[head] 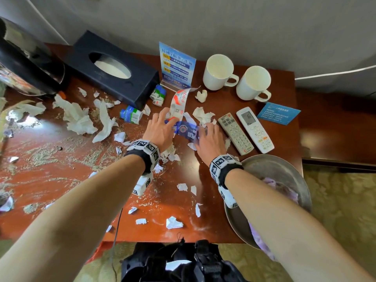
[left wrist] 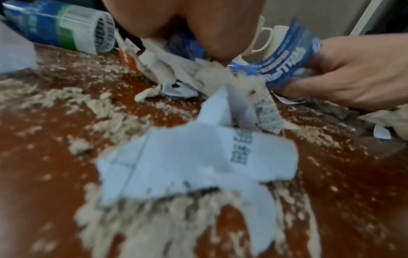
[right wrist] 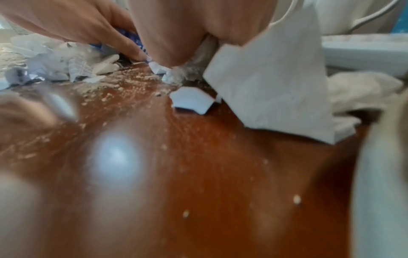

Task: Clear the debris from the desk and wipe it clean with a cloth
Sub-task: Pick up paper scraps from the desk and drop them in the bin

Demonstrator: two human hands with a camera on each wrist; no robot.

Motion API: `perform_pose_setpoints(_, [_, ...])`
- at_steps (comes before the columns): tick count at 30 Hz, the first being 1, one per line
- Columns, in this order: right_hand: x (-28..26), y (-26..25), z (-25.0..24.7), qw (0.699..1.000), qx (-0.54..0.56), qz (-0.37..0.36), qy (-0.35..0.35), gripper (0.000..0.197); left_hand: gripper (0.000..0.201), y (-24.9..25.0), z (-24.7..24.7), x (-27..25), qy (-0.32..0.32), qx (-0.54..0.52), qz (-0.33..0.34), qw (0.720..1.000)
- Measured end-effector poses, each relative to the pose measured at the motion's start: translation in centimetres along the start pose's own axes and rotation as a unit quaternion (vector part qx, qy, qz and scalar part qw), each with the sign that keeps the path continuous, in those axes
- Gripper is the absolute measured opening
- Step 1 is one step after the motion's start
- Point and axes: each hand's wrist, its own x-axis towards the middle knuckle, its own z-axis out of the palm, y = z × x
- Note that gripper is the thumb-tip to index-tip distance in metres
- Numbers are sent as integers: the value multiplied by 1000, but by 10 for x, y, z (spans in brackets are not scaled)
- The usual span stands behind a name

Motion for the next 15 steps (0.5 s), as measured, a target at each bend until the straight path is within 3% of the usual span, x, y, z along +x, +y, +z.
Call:
perform_pose_setpoints(10, [8, -3, -11, 997, 25, 13, -69, 61, 34, 11, -12, 8, -25, -41, -52, 998])
perform_pose_setpoints(15, [12, -2, -19, 995, 53, 18, -77, 45, 31, 17, -15, 12, -46, -55, -98, 993])
